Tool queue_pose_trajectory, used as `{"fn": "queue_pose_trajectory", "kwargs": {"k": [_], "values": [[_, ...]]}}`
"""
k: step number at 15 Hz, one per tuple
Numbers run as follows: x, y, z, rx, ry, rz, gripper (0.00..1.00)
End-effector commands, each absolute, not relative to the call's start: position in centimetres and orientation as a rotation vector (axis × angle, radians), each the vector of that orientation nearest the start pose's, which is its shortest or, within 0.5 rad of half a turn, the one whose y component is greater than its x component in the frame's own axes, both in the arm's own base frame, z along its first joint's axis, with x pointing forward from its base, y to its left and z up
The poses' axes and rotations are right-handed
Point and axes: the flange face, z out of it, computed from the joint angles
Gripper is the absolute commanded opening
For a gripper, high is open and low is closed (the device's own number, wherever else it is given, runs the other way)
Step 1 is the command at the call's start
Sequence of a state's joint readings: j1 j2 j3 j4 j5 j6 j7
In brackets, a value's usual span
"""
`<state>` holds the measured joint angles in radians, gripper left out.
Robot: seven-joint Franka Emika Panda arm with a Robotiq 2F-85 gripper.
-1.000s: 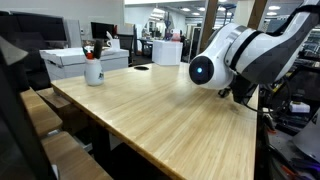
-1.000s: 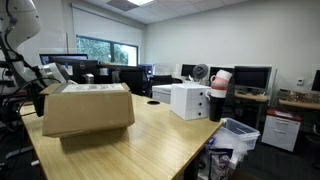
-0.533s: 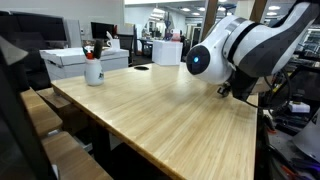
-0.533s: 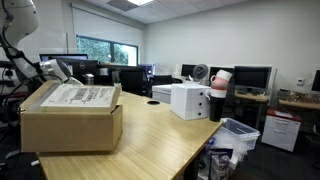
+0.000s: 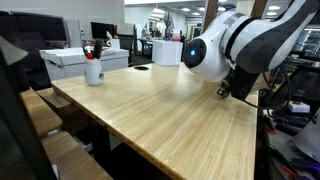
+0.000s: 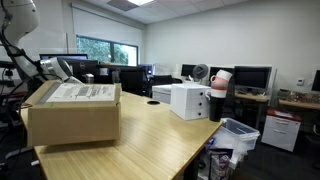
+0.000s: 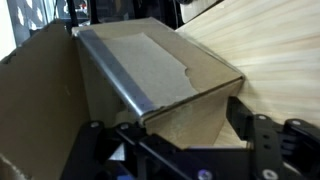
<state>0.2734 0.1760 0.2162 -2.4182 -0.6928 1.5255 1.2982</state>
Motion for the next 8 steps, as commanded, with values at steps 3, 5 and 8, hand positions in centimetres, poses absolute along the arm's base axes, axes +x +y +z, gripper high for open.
{"fn": "queue_pose_trajectory", "kwargs": {"k": [3, 5, 8], "values": [[36.4, 13.0, 22.2, 2.09, -0.419, -0.343, 0.22], [36.4, 13.3, 22.0, 2.117, -0.434, -0.377, 0.12], [36.3, 13.7, 21.8, 2.092, -0.492, -0.334, 0.06]]}}
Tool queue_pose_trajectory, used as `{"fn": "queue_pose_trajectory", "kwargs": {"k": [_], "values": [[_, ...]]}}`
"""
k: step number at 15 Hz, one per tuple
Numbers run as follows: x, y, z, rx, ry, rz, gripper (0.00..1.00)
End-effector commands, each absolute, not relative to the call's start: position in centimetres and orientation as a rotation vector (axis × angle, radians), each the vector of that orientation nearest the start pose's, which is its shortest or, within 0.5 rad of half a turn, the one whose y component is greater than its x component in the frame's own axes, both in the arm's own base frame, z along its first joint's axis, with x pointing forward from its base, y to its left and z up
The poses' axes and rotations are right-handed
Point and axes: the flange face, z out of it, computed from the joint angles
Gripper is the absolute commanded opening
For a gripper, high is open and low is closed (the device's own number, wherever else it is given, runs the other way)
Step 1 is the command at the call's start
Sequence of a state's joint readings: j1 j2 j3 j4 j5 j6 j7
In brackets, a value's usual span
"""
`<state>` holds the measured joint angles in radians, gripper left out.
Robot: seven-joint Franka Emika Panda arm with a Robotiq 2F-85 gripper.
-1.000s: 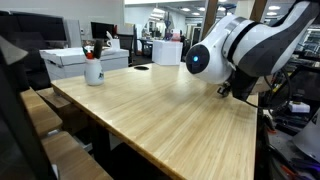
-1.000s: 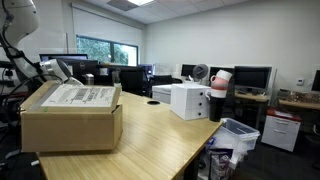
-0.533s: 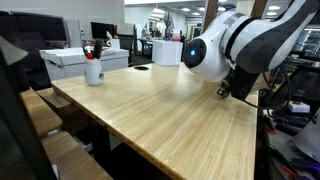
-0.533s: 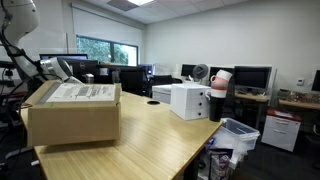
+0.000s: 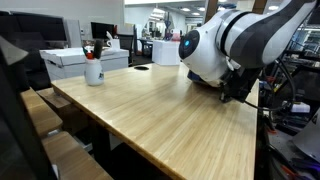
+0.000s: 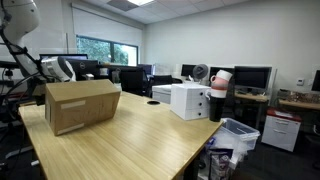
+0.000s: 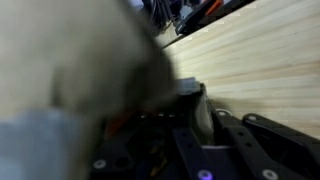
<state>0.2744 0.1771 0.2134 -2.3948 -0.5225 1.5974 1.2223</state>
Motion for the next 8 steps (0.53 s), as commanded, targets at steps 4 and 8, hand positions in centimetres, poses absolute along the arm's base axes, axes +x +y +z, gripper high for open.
{"fn": "queue_pose_trajectory", "kwargs": {"k": [4, 8], "values": [[36.37, 13.67, 21.76, 2.069, -0.532, -0.286, 0.07], [36.5, 14.04, 22.08, 2.113, -0.541, -0.272, 0.4]]}}
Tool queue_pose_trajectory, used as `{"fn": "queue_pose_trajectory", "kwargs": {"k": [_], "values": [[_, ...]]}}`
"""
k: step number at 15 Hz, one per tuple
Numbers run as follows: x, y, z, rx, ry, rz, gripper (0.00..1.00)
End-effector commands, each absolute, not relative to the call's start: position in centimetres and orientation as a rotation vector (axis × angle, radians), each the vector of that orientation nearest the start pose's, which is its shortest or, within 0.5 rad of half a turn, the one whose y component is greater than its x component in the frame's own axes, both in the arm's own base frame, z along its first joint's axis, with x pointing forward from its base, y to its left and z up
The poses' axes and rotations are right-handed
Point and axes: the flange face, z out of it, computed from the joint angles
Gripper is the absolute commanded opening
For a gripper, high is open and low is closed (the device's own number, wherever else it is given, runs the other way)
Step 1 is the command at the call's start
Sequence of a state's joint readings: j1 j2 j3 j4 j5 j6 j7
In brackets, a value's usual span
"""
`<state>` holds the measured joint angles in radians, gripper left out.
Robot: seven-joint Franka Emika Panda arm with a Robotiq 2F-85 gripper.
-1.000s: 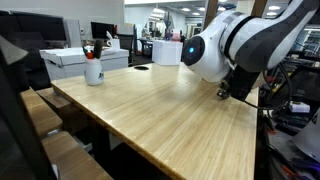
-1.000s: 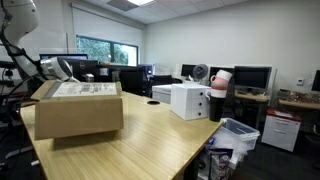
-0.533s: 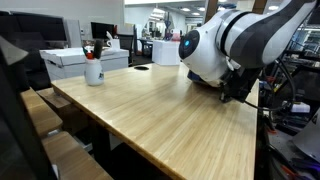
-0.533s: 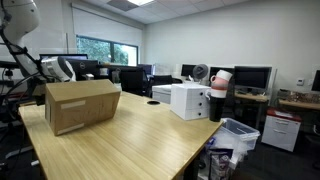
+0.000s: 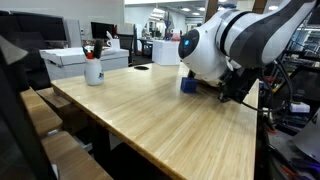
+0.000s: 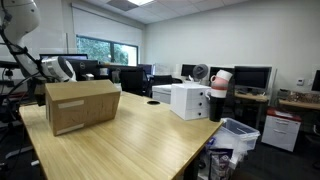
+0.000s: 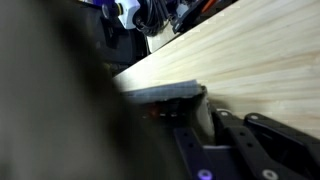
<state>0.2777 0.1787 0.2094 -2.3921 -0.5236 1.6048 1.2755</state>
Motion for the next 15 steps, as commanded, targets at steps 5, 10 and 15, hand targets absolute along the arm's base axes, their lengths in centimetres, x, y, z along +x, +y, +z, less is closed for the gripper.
{"fn": "queue_pose_trajectory", "kwargs": {"k": [5, 10, 15], "values": [[36.5, 14.1, 22.4, 2.102, -0.58, -0.231, 0.64], [36.6, 13.8, 23.7, 2.172, -0.603, -0.329, 1.0], [36.7, 14.0, 24.2, 2.23, -0.61, -0.388, 1.0]]}}
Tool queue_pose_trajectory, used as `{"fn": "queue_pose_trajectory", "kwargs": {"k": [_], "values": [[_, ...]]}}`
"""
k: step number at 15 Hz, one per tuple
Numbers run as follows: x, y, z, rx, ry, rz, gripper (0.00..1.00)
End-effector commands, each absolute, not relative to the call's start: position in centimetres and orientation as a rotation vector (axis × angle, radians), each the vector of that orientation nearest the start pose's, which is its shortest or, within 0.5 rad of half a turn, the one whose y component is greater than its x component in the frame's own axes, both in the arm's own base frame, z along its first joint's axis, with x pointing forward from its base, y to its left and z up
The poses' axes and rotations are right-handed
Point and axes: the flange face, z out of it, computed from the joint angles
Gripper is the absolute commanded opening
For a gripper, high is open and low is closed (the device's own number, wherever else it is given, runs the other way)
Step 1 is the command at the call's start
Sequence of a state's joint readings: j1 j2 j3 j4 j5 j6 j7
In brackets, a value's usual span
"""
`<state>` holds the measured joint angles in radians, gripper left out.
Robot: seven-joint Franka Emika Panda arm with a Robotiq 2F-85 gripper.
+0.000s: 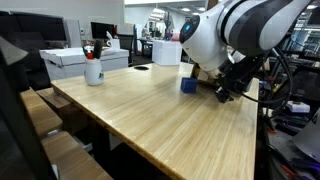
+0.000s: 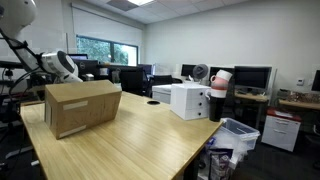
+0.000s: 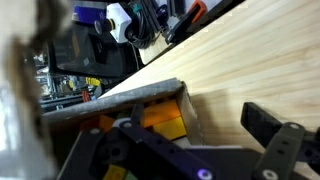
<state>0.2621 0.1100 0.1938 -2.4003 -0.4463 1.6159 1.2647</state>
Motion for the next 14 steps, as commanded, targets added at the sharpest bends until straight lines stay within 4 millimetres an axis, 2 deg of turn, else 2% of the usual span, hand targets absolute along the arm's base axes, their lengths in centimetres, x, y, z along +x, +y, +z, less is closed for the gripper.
{"fn": "queue_pose_trajectory", "kwargs": {"k": [1, 7, 14], "values": [[36.8, 14.1, 24.3, 2.239, -0.61, -0.397, 1.0], [36.9, 15.2, 25.7, 2.373, -0.573, -0.497, 1.0], [36.5, 17.5, 27.8, 2.493, -0.506, -0.501, 1.0]]}}
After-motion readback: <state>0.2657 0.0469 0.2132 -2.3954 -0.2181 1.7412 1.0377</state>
